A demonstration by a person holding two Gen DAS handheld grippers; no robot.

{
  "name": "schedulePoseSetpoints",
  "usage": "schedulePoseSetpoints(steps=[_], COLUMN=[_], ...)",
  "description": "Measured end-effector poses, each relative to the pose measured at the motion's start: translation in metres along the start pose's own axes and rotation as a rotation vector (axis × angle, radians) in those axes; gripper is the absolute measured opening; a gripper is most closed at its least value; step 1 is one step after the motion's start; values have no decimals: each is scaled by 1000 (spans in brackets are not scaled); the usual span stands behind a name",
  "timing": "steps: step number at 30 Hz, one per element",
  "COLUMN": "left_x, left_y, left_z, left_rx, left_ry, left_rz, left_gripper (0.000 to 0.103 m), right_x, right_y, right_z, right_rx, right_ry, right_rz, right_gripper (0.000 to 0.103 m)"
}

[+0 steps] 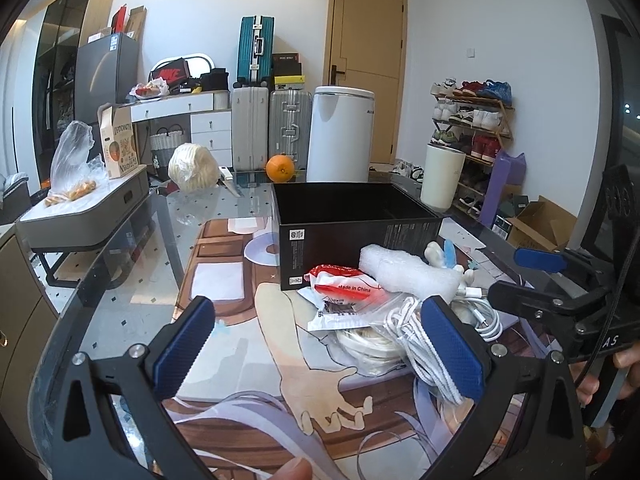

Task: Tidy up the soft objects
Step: 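Grasp the white foam-wrapped item with the right gripper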

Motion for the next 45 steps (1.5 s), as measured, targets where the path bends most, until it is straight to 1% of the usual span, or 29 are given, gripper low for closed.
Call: schedulePoseSetpoints(steps=[2, 4, 6, 9, 11, 15, 18, 20, 22, 23, 25, 27, 29, 31, 36, 37, 45], left_x=[-2, -3, -4, -6, -8, -15, -15, -15, -12, -11, -11, -11, -11, -12, -12, -12, -13], left_y=[-1, -1, -2, -2, -3, -4, -5, -6, -6, -6, -5, -5, -4, -4, -5, -5, -5], left_z=[1, 0, 0, -1, 3, 16, 18, 18, 18, 18, 18, 20, 20, 21, 21, 21, 16], left_rx=[10, 21, 19, -11, 1, 68, 63, 56, 50, 46, 43, 44, 44, 39, 36, 34, 24], left_ry=[-5, -22, -23, -4, 0, -42, -20, -20, -19, -14, -6, -3, 2, 3, 8, 10, 2], left_rz=[6, 12, 17, 26, 34, 64, 65, 68, 54, 52, 54, 54, 53, 53, 53, 53, 54], left_gripper=[103, 103, 103, 103, 103, 103, 103, 103, 103, 103, 103, 103, 103, 103, 103, 103, 103], right_x=[-5, -11, -16, -20, -24, -35, -43, -49, -55, -57, -63, -68, -72, -73, -69, -66, -43], right_y=[1, 2, 4, 6, 8, 10, 12, 13, 13, 13, 14, 13, 13, 12, 11, 11, 12], right_z=[2, 2, 5, 10, 13, 21, 27, 31, 34, 36, 38, 41, 41, 40, 41, 41, 35], right_rx=[7, -1, 12, 37, 47, 76, 94, 102, 104, 105, 105, 101, 93, 88, 98, 100, 110], right_ry=[6, 0, -9, -7, -3, 8, 18, 20, 42, 44, 52, 61, 63, 65, 75, 79, 72], right_rz=[12, 30, 37, 34, 44, 71, 85, 100, 115, 120, 136, 146, 157, 158, 153, 143, 87], right_gripper=[102, 103, 103, 102, 101, 93, 80, 80, 79, 78, 71, 70, 65, 53, 45, 36, 36])
Point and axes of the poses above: each gripper's, at about its wrist camera, not at the fingertips, and x roughly against the way its jaws point, z to its left, y to its top, the point moved 2 cm from there along -x, roughly the way its jaws point, and after that the axes turned 13 degrees about -x, right-handed, at the moved point
